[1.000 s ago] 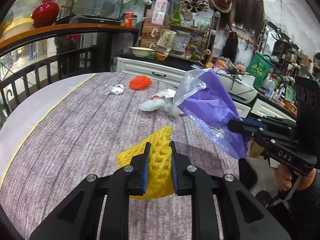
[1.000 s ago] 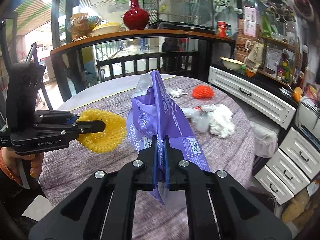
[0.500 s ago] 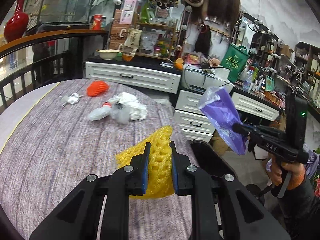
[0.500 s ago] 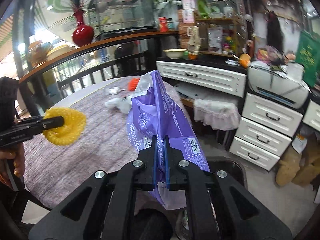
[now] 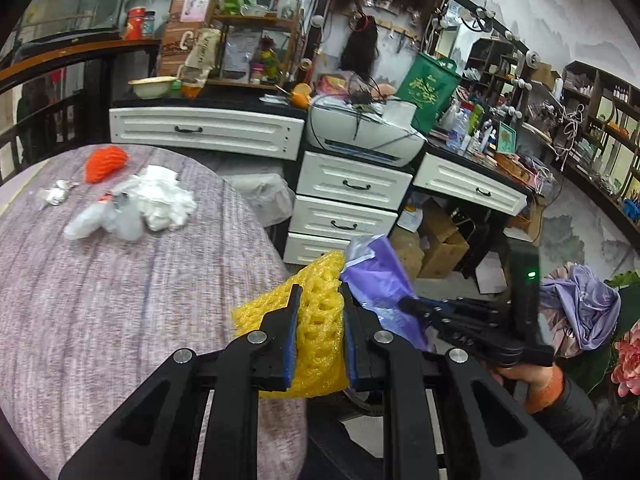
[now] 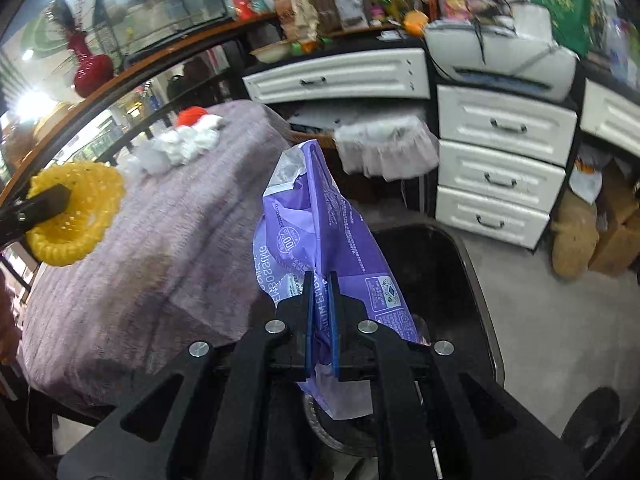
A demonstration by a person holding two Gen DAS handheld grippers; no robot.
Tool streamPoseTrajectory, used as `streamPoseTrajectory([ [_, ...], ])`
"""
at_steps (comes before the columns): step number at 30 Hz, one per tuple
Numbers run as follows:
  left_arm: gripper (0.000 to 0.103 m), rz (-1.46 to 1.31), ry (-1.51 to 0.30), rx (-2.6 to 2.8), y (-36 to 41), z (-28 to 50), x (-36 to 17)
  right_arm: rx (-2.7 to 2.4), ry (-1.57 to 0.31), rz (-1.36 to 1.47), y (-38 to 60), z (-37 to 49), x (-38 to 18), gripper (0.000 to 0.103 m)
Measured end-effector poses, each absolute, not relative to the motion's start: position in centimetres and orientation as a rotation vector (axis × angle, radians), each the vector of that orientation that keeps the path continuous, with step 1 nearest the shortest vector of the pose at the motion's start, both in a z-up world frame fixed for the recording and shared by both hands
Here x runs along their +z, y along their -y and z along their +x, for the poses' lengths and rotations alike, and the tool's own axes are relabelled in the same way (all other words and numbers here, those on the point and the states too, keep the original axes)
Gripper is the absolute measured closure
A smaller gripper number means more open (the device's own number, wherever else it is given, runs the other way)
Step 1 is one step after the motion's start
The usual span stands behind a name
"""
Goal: Collect trash
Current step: 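Carry the purple bag to the black bin and open the right gripper while the left carries the net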
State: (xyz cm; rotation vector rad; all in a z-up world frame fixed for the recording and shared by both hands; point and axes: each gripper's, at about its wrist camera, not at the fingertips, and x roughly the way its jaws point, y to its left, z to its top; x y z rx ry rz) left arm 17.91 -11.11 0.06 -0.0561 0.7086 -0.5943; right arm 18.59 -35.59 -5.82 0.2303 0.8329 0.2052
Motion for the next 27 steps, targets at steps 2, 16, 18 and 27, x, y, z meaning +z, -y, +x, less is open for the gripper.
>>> streamPoseTrajectory([
  [2, 0.085, -0.057, -0.727, -0.614, 12.3, 18.1, -0.5, 0.183, -0.858, 0.261, 36.5, 18.7, -7.3, 0.096],
  [16, 0.085, -0.014, -0.818, -0.695, 19.1, 18.4, -4.6, 0.024, -0.883, 0.415, 41.2, 16.9, -12.1, 0.049],
  [18, 0.085, -0.001, -0.831, -0.699, 19.7, 18.4, -5.1, -0.002, -0.862, 0.412, 41.7, 15.9, -11.5, 0.047],
  [27, 0.085, 0.038, -0.893, -0.714, 22.4, 18.9, -7.5, -0.145, -0.769, 0.335, 44.5, 12.4, -8.3, 0.04],
])
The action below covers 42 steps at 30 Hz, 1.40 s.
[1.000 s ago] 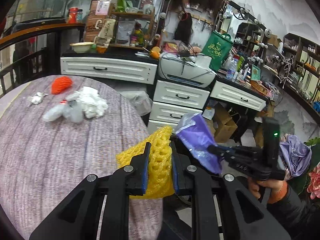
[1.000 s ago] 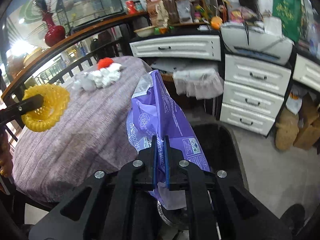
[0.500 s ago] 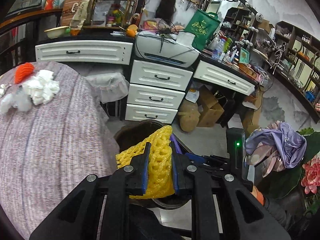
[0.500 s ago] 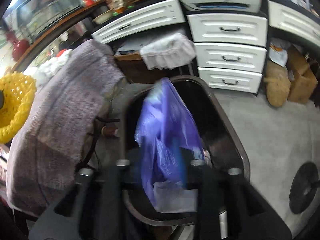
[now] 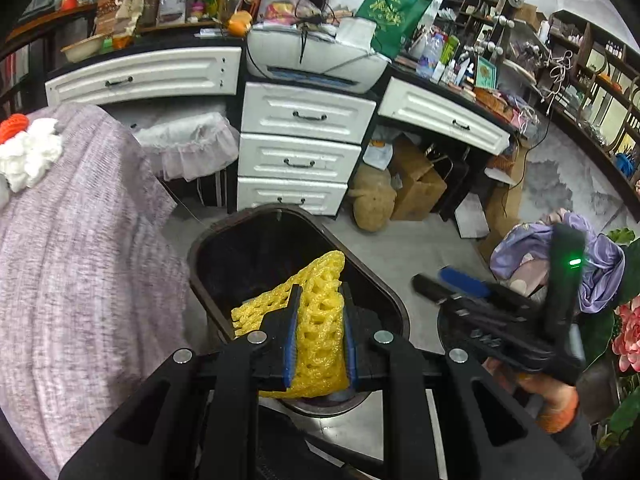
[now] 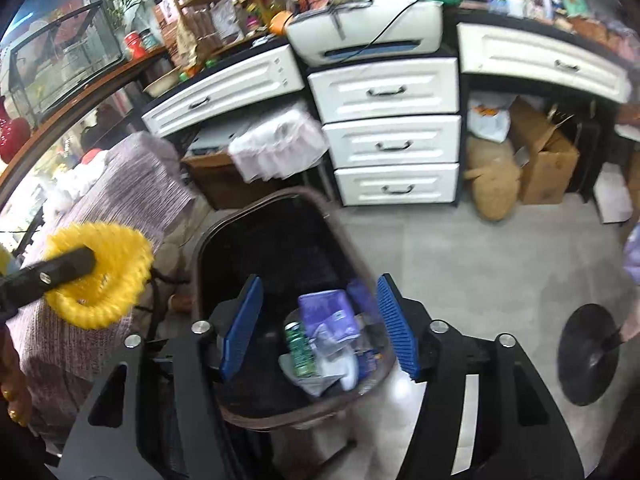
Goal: Collect trash
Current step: 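Lower the yellow net into the bin and open the left gripper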
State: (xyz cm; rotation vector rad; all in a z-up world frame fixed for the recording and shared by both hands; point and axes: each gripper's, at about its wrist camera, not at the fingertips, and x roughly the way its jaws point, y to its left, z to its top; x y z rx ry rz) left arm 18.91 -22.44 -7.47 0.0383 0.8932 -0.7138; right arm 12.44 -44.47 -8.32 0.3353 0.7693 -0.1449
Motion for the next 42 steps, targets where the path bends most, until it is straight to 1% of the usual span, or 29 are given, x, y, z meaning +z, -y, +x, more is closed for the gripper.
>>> streamPoseTrajectory([
  [14, 0.085, 0.116, -0.951, -0.713, 25.8, 19.4, -10.1, -0.186, -0.752, 0.379, 46.7, 10.7, -8.0, 0.039],
  [15, 0.083, 0.119, -0.953, -0.707, 26.0, 19.5, -10.2, -0.183, -0.752, 0.389, 46.9, 10.7, -8.0, 0.039],
  [18, 0.062, 0.135, -0.975, -0.709, 26.8, 19.8, -10.6, -0.193, -0.755, 0.396, 47.1, 10.6, -8.2, 0.039],
  [20, 0.033, 0.172, -0.982, -0.692, 27.2, 19.8, -10.9, -0.194, -0.758, 0.402, 47.2, 10.5, -8.2, 0.039],
  [23, 0.02, 0.175, -0.966, -0.689, 27.2, 19.6, -10.7, -0.195, -0.759, 0.401, 47.3, 10.4, -8.2, 0.039],
  [24, 0.017, 0.174, -0.969, -0.689, 27.2, 19.6, -10.7, -0.196, -0.758, 0.399, 47.3, 10.5, -8.2, 0.038],
  [25, 0.015, 0.173, -0.969, -0.69, 27.1, 19.5, -10.6, -0.195, -0.757, 0.399, 47.3, 10.5, -8.2, 0.039],
  [27, 0.013, 0.167, -0.964, -0.703, 26.9, 19.3, -10.4, -0.193, -0.756, 0.396, 47.3, 10.5, -8.1, 0.038],
  [28, 0.011, 0.165, -0.964, -0.709, 26.8, 19.3, -10.3, -0.194, -0.754, 0.395, 47.2, 10.5, -8.1, 0.037],
  [36, 0.01, 0.135, -0.934, -0.725, 25.1, 18.3, -8.7, -0.182, -0.743, 0.384, 46.6, 10.9, -7.5, 0.025],
  [42, 0.009, 0.115, -0.867, -0.739, 22.6, 17.6, -5.9, -0.121, -0.727, 0.359, 45.0, 12.3, -5.8, 0.023],
])
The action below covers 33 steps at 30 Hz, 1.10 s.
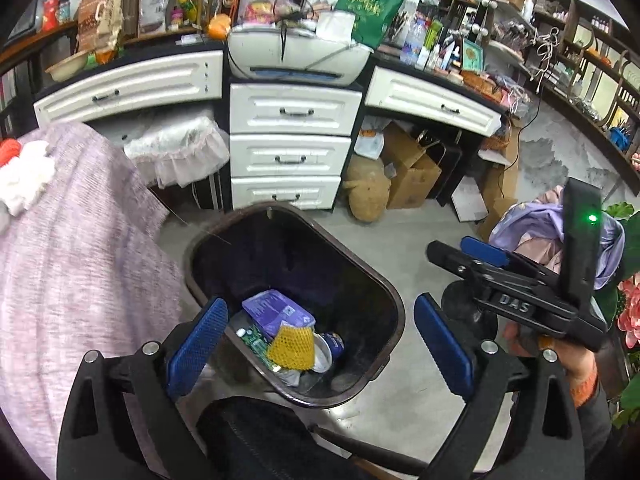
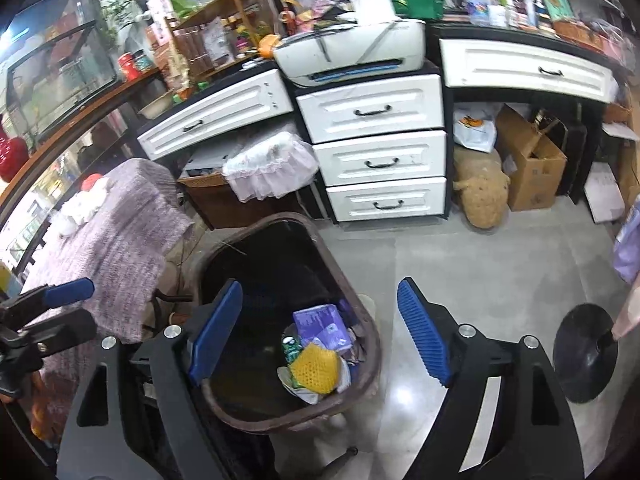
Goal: Collect trash
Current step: 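Lower the yellow net into the bin and open the left gripper, then move both open grippers back over the table toward the white trash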
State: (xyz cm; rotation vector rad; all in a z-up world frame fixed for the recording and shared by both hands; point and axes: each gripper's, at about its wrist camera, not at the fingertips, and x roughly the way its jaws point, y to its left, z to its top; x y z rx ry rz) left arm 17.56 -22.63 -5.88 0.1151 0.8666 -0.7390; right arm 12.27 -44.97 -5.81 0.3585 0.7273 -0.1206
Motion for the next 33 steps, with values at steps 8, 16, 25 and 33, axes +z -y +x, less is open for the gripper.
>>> streamPoseTrajectory([
  [8, 0.006, 0.096, -0.782, -0.671, 16.8, 17.8, -2.4, 0.027, -0.706, 0.274, 40.3, 15.5, -2.4, 0.021],
  [16, 0.005, 0.052, -0.739, -0.539, 9.2, 19.1, -0.6, 0.191, -0.706, 0.162, 33.4, 18.5, 0.1, 0.021],
  [25, 0.005, -0.015, -0.762, -0.314, -1.3, 21.5, -1.1, 0.376, -0.675, 0.049, 25.3, 20.9, 2.3, 0.021],
  [33, 0.006, -0.105, -0.767, -0.241, -6.7, 23.8, -1.0, 0.473, -0.702, -0.02, 19.8, 25.5, 2.5, 0.021],
])
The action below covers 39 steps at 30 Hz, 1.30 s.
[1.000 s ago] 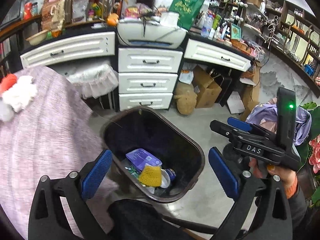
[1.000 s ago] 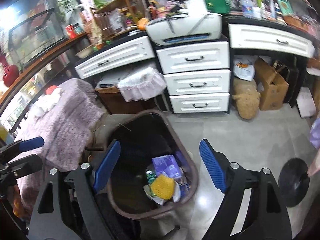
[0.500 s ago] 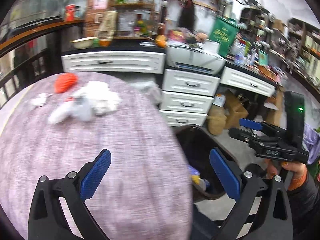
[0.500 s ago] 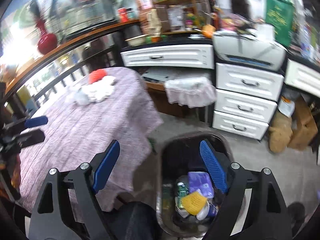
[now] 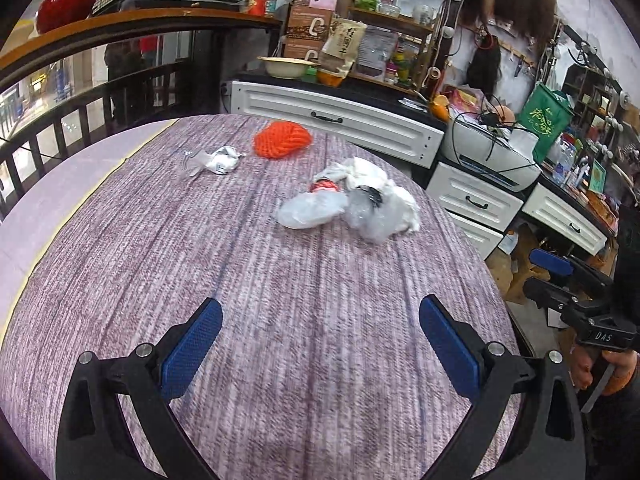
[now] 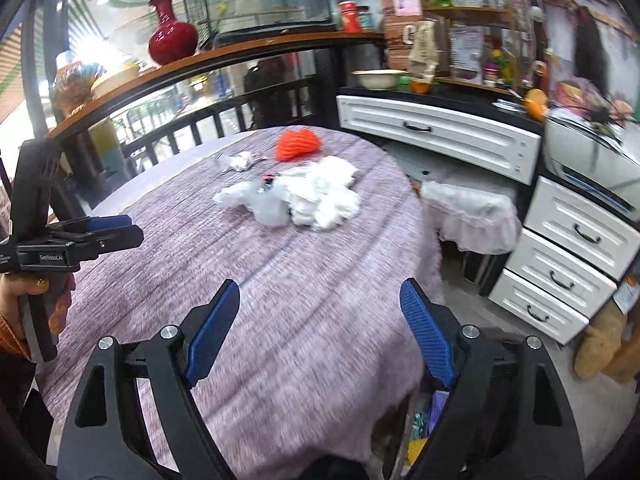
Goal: Collect trash
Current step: 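Move both open grippers back over the table toward the white trash, then grasp the white bag with red print with the left gripper while the right grasps white tissues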
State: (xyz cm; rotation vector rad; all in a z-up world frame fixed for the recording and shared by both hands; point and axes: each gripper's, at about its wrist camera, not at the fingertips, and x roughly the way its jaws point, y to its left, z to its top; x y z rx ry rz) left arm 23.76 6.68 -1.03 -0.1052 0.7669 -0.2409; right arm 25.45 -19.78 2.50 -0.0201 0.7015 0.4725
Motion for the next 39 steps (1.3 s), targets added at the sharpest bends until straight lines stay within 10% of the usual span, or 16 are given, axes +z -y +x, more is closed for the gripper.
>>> streamPoseTrajectory([
  [22, 0.035, 0.015, -0.854, -0.288, -4.6, 35.5, -4.1, 0.509, -0.831, -0.131, 13.8, 37.3, 0.0, 0.042],
  [27, 0.057, 0.038, -0.865, -0.316, -3.7, 36.1, -4.9, 0.514, -0.858, -0.171, 12.6, 38.2, -0.9, 0.074],
  [31, 0.088, 0.009, -0.871, -0.327, -4.0, 36.0, -5.2, 0.505, -0.841, -0.154, 13.3, 37.6, -0.6, 0.079],
  [39, 0.095, -0.043, -0.815, -0.312, -5.0, 33.4, -3.4, 0.494, -0.784, -0.112, 15.0, 34.7, 0.8, 0.081],
])
